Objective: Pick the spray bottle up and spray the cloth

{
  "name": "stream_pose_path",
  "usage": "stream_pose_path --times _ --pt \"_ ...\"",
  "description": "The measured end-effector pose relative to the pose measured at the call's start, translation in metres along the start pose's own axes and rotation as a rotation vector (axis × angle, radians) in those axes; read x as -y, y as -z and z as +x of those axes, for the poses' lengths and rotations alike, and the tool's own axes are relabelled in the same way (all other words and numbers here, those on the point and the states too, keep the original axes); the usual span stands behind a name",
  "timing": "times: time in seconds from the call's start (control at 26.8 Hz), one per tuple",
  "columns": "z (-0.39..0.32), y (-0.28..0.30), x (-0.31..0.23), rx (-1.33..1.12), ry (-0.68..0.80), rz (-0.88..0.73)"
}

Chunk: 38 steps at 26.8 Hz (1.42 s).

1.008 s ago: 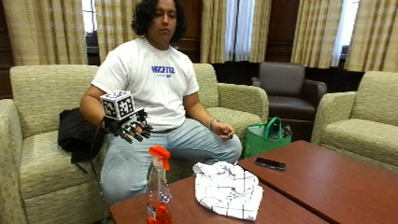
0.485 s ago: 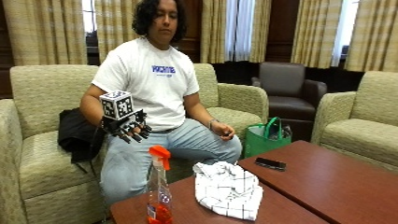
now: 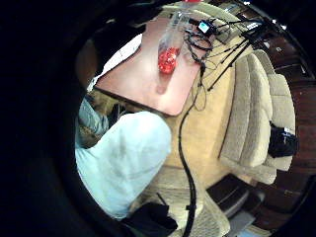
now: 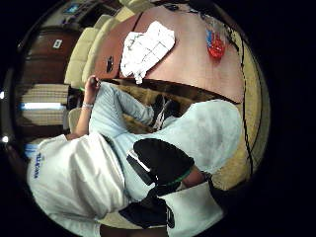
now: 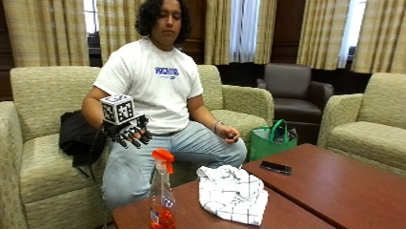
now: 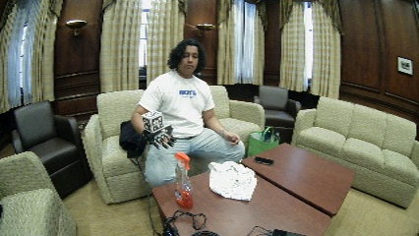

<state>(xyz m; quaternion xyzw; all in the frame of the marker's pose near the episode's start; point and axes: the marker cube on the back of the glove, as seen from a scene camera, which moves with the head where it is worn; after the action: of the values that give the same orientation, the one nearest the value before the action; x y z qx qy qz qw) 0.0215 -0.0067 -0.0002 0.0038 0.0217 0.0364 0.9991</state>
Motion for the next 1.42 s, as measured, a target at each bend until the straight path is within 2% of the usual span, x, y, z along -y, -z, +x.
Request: stream_pose_path --times 0.56,1.08,1.42 --pt "0.046 0.0 0.04 0.175 -0.115 0.011" --pt "0.094 0.005 0.106 0.631 -0.245 0.057" --pt "0.111 -0.003 0.147 0.851 -0.226 0.034"
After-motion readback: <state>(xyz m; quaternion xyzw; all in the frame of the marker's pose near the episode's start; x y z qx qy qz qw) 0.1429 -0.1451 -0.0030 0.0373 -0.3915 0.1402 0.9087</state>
